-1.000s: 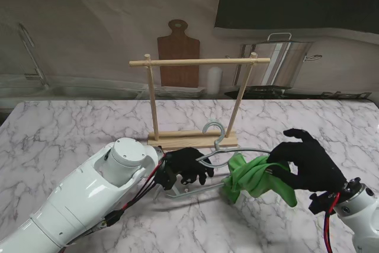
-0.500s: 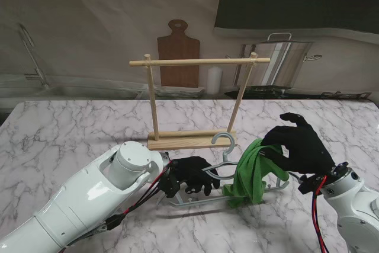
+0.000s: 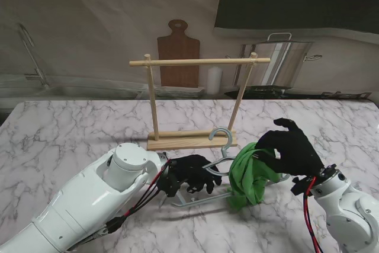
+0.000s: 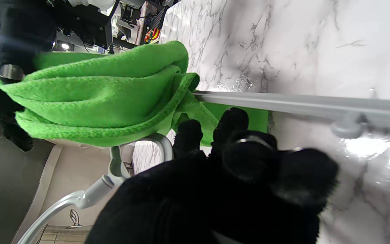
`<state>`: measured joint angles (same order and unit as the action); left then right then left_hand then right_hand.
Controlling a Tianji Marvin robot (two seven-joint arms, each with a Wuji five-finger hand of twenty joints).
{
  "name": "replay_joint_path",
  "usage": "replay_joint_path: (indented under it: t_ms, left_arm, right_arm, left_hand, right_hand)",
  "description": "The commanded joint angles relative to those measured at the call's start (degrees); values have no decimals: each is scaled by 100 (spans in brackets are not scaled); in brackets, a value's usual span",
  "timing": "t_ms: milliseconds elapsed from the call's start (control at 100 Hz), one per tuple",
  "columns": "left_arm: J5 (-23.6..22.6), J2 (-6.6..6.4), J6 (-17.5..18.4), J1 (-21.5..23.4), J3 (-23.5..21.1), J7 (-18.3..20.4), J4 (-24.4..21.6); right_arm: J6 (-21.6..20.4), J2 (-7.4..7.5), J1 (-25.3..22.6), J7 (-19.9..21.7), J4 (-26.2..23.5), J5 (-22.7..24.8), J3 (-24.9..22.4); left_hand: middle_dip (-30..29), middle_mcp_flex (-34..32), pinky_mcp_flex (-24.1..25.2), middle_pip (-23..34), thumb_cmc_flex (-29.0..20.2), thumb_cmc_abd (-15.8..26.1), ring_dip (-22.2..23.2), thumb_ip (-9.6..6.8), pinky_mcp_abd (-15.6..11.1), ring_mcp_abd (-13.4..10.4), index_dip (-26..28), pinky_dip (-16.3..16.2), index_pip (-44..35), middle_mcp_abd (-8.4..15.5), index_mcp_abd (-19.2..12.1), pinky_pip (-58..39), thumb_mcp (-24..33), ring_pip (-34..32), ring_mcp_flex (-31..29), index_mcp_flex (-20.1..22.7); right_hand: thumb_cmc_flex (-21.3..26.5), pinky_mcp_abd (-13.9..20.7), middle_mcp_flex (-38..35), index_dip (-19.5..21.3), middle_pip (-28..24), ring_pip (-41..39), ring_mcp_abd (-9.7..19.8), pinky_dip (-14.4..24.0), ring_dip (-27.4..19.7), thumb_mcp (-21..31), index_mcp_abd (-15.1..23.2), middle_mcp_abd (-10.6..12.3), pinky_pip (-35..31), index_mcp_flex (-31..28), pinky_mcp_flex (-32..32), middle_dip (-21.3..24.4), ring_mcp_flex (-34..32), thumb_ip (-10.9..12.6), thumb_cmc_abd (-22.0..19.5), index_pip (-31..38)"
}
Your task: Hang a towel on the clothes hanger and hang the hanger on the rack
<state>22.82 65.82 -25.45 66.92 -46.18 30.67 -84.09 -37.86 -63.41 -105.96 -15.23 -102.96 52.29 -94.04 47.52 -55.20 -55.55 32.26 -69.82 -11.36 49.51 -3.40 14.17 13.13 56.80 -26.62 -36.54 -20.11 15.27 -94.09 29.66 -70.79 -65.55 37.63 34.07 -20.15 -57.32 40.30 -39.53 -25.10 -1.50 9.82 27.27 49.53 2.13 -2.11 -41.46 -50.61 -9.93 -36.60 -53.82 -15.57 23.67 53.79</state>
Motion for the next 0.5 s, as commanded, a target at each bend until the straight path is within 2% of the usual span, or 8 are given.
replay_joint_path:
  t_ms: [0,80,160,330,490]
  left_arm:
    - [18,35,-31,-19,10,92,-21]
    - [-22,26,-30,-42,24,103,-24]
    - [20,30,-50,-32,-19,104,-38]
    - [-60,-22,-83,-158,57,290,22]
    - [-24,-14,-109,-225,144,370,123]
  right_arm:
    - [71,18,39,-103,116,128,26]
    - [127,9,87,-331,166,254,49]
    - [240,25,159,-811,231,658,44]
    - [324,5,247,-1176,282,776,-88]
    - [345,-1,307,-1444,336,889,-122]
  left_hand:
    - [63,27,-382,0,-415,-106,-42,121,-455,596,190,94,-149,27,17,-1789,215,-158,-86,327]
    - [65,20,-382,3,-415,-110,-42,124,-455,597,193,94,-148,29,17,-1789,212,-158,-86,327]
    - [63,23,-382,-1,-415,-109,-42,125,-455,597,193,94,-145,27,16,-1789,214,-158,-86,332]
    - [59,36,-382,-16,-415,-99,-43,132,-455,587,192,94,-124,34,13,-1789,210,-153,-74,317]
    - [60,40,-377,-26,-415,-110,-42,137,-456,587,193,95,-105,20,30,-1786,219,-149,-68,319]
  right_hand:
    - [222,-80,-51,21,-16,-65,139,104,64,319,426,132,86,-105,70,-100,-89,46,-95,203]
    - [241,-71,-4,33,-36,-65,129,104,61,282,407,123,88,-68,98,-106,-58,49,-138,199]
    - [235,-61,26,68,-78,-84,180,117,62,193,457,173,57,-21,72,-106,-55,53,-201,204]
    - [276,-14,105,94,-126,-93,182,120,52,116,442,174,40,23,134,-93,2,76,-263,194]
    - [299,7,155,115,-167,-121,207,123,49,36,469,196,23,70,148,-72,42,89,-299,199]
